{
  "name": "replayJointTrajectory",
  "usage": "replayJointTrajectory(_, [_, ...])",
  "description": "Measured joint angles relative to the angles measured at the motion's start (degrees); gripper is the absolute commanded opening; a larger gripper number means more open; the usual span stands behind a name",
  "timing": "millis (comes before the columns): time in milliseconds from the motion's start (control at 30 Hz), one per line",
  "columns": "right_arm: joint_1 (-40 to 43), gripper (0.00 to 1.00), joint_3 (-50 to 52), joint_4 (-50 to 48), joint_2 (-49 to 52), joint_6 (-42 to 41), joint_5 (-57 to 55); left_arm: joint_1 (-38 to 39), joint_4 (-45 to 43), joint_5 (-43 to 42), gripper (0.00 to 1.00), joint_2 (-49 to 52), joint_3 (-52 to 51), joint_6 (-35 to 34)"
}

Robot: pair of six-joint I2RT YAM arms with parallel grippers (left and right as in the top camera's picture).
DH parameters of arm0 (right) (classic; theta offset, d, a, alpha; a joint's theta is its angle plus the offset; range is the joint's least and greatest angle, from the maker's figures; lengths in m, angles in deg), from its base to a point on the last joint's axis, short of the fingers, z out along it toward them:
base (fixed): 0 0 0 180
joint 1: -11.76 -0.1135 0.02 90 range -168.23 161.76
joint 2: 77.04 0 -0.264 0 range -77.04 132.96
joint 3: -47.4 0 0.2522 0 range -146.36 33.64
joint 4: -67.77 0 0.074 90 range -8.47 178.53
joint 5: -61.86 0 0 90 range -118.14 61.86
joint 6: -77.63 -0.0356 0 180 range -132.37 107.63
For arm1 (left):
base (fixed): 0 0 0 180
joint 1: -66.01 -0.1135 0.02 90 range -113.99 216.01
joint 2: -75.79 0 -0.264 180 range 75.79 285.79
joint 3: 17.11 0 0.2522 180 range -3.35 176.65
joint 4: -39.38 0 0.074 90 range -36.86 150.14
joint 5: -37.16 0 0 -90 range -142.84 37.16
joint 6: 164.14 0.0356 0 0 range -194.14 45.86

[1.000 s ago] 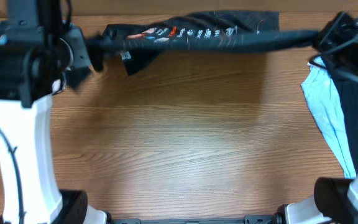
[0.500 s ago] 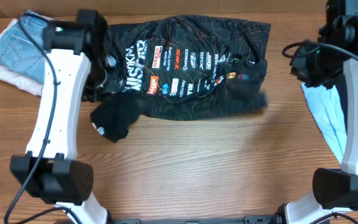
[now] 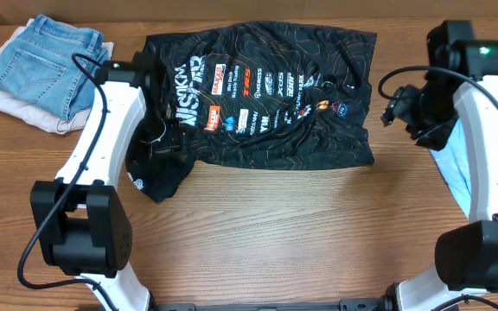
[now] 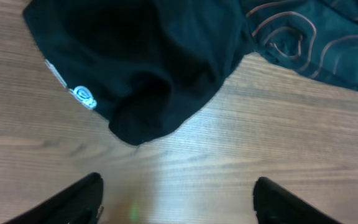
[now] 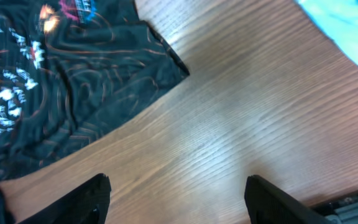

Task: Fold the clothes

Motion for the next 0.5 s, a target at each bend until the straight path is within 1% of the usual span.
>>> replayJointTrajectory(33, [0.0,0.72,1.9,-1.6,0.0,0.0,0.2,-0.1,-1.0,-0.1,0.7,0.0,-0.8,-0.1])
replayJointTrajectory(167, [0.0,0.71,10.7,-9.2,0.0,0.0,1.2,-0.9,-3.8,-0.3,0.66,0.0,-4.2,-0.1])
replayJointTrajectory(300, [0.0,0.74,17.7,-16.3,0.0,0.0,1.8,-2.6,-6.3,-0.3,0.64,0.0,-8.2,-0.3])
replayJointTrajectory(367, [0.0,0.76,20.1,-19.1,0.0,0.0,2.0,-3.5,-7.9,-0.3,0.62,0.0,-9.9,-1.0])
replayJointTrajectory(500, [0.0,0.78,22.4,-22.3,0.0,0.0,2.3,-5.2,-10.9,0.0,0.62,0.1,-12.5,-2.6])
